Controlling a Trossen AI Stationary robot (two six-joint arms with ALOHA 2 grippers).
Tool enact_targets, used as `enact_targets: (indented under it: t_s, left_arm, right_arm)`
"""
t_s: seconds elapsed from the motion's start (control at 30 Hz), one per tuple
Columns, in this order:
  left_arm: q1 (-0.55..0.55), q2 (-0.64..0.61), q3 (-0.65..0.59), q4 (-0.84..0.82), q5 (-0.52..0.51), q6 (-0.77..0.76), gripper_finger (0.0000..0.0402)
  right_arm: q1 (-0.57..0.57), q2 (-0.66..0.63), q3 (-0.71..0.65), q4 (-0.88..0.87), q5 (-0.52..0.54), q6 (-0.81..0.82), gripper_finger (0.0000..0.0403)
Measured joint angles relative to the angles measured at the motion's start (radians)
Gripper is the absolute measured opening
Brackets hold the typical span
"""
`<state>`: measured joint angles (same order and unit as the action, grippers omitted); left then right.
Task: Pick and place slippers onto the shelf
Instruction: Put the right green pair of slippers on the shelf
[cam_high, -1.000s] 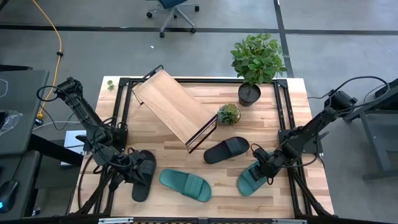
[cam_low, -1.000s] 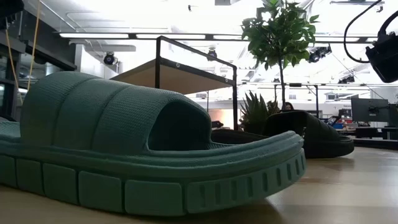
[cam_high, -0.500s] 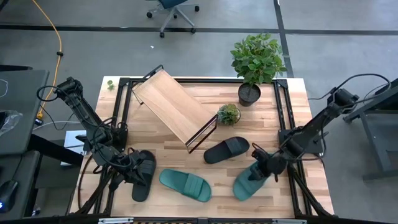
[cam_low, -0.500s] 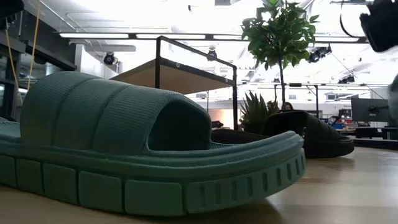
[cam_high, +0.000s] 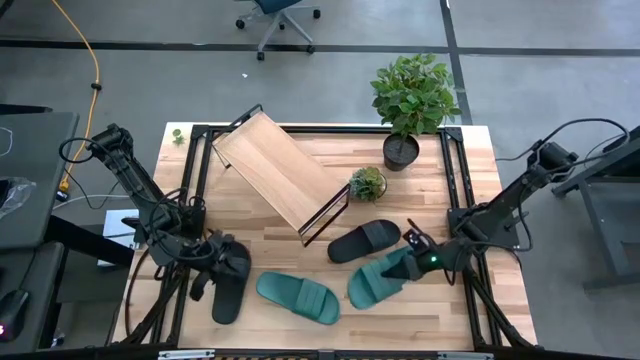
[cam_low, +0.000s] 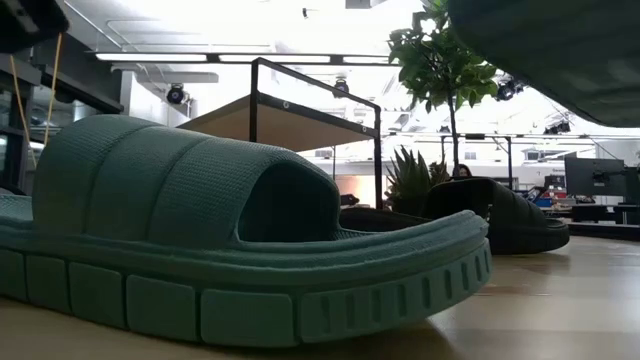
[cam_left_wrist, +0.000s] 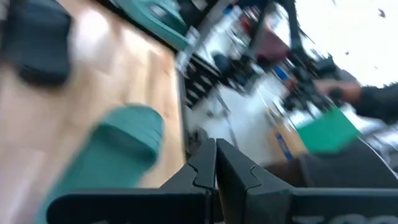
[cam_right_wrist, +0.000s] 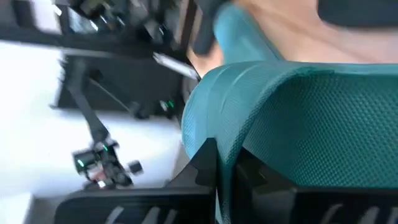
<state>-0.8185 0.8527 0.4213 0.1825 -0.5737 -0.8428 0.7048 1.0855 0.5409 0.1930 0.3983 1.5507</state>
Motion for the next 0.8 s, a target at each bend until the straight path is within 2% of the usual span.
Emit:
enact_targets:
  t_s: [0.17,0.37,0.5,0.67,0.8]
  left_arm:
    - [0.001,0.0,0.0,0.0,-0.184,0.0,0.0001]
    - [0.001,0.0,0.0,0.001,-0.297,-0.03,0.0001]
    - [0.001,0.0,0.0,0.002,-0.332,-0.045,0.0001]
    - [0.009,0.0,0.004,0.0,-0.456,-0.04,0.0001]
    - [0.084,0.005,0.038,0.001,-0.428,0.018,0.0007]
  right_arm:
    - [-0.047,0.0,0.0,0.087,0.094,-0.121,0.0001]
    - [-0.143,0.0,0.04,0.078,0.09,-0.297,0.0]
    - [-0.214,-0.001,0.156,-0.068,0.048,-0.415,0.0]
    - [-0.3,-0.001,0.298,-0.319,0.045,-0.526,0.0]
    - [-0.357,-0.001,0.368,-0.354,-0.011,-0.634,0.0]
